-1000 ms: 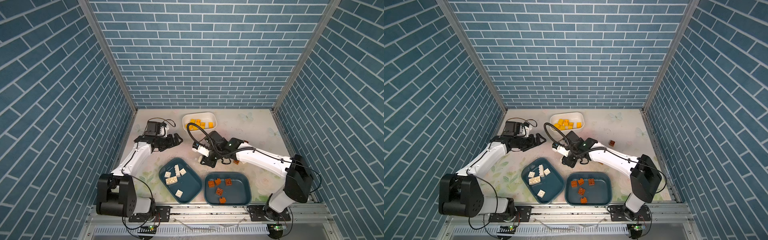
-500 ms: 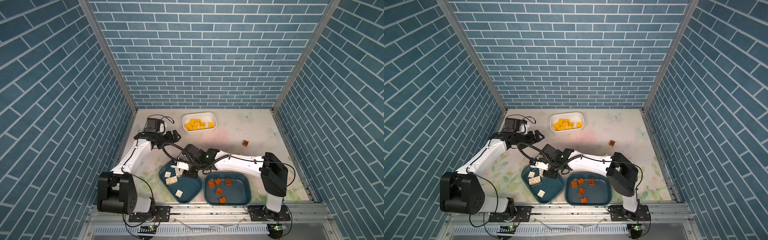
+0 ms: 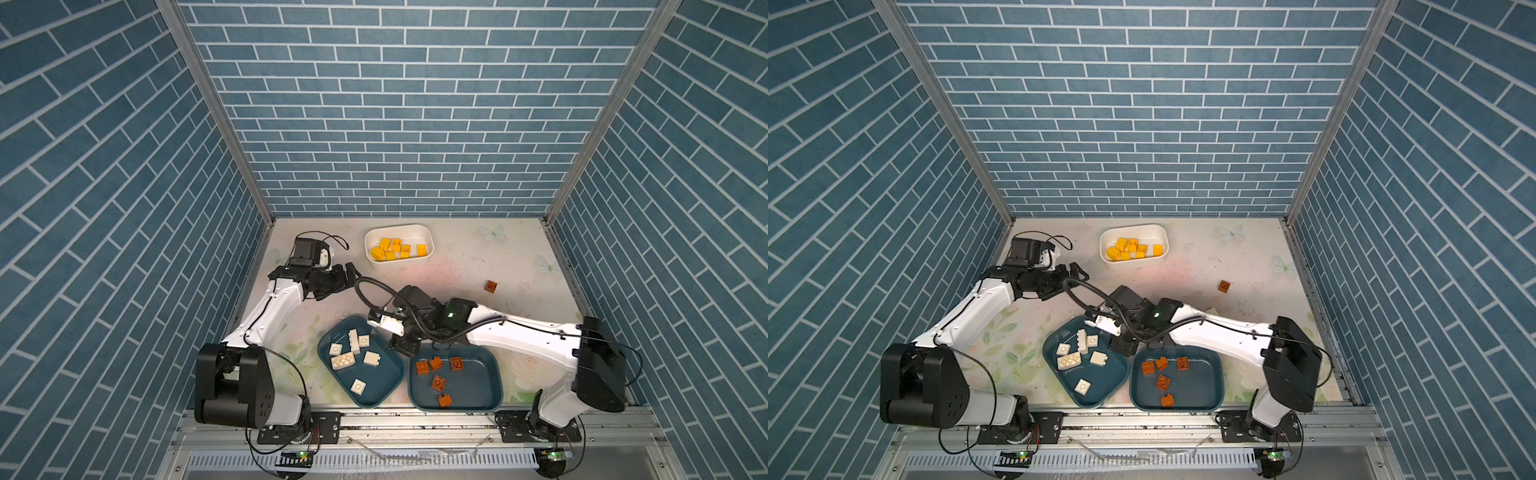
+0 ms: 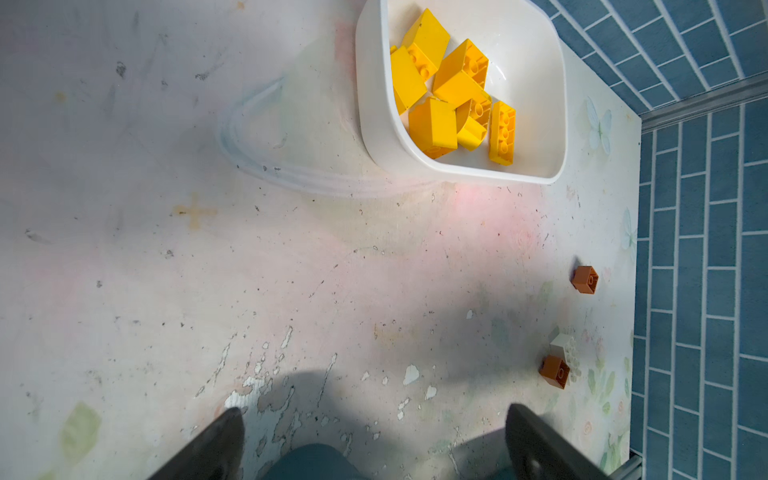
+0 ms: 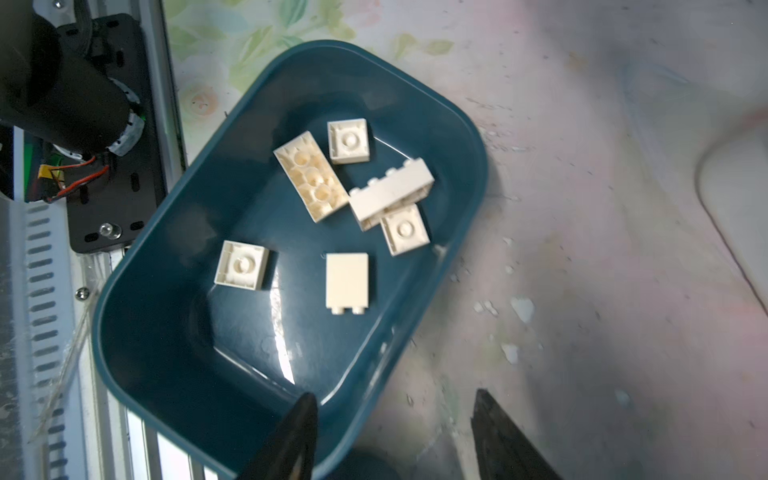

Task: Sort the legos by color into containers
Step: 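Return the right gripper to the pile and grasp a brown brick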

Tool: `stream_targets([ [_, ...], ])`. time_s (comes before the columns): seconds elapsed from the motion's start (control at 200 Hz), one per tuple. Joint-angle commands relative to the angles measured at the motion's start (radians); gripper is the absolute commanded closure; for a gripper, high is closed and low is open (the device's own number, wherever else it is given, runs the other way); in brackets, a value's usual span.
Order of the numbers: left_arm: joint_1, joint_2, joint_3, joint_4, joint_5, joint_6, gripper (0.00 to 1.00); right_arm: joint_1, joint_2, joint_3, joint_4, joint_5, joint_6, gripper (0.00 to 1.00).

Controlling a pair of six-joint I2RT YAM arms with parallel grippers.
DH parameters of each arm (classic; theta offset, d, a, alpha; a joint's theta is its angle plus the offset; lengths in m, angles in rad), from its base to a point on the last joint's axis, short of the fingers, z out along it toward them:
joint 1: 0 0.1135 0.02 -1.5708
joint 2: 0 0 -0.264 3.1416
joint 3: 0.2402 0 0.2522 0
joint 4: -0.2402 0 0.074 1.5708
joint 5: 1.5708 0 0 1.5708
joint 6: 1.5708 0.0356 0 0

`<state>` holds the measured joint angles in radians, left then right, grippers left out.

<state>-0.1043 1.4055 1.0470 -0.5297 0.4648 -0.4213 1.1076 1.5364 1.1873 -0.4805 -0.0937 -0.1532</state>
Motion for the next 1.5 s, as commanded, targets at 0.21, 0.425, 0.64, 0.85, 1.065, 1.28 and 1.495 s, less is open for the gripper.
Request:
stream_targets([
  [0.21, 0.005, -0.068, -0.052, -0.035, 0.048, 0.034, 0.00, -0.314, -0.238, -0.103, -0.259, 0.105, 0.180, 0.38],
  [0.425, 0.005, -0.074, -0.074, -0.035, 0.060, 0.047, 0.00, -0.466, -0.217, -0.151, -0.319, 0.115, 0.312, 0.40],
  [0.64, 0.005, -0.059, -0.077, -0.024, 0.065, 0.044, 0.00, -0.499, -0.174, -0.256, -0.230, 0.102, 0.706, 0.41],
  [0.85, 0.005, -0.037, -0.070, -0.015, 0.067, 0.042, 0.00, -0.499, -0.121, -0.329, -0.129, 0.134, 0.926, 0.41],
  [1.065, 0.005, -0.026, -0.073, -0.018, 0.066, 0.049, 0.00, -0.505, -0.021, -0.315, -0.080, 0.158, 0.934, 0.41],
  [1.28, 0.005, -0.030, -0.076, -0.028, 0.059, 0.063, 0.00, -0.517, 0.048, -0.294, -0.044, 0.167, 0.942, 0.41],
  [1.495, 0.005, -0.020, -0.081, -0.027, 0.063, 0.067, 0.00, -0.536, 0.105, -0.253, -0.039, 0.194, 0.920, 0.43],
])
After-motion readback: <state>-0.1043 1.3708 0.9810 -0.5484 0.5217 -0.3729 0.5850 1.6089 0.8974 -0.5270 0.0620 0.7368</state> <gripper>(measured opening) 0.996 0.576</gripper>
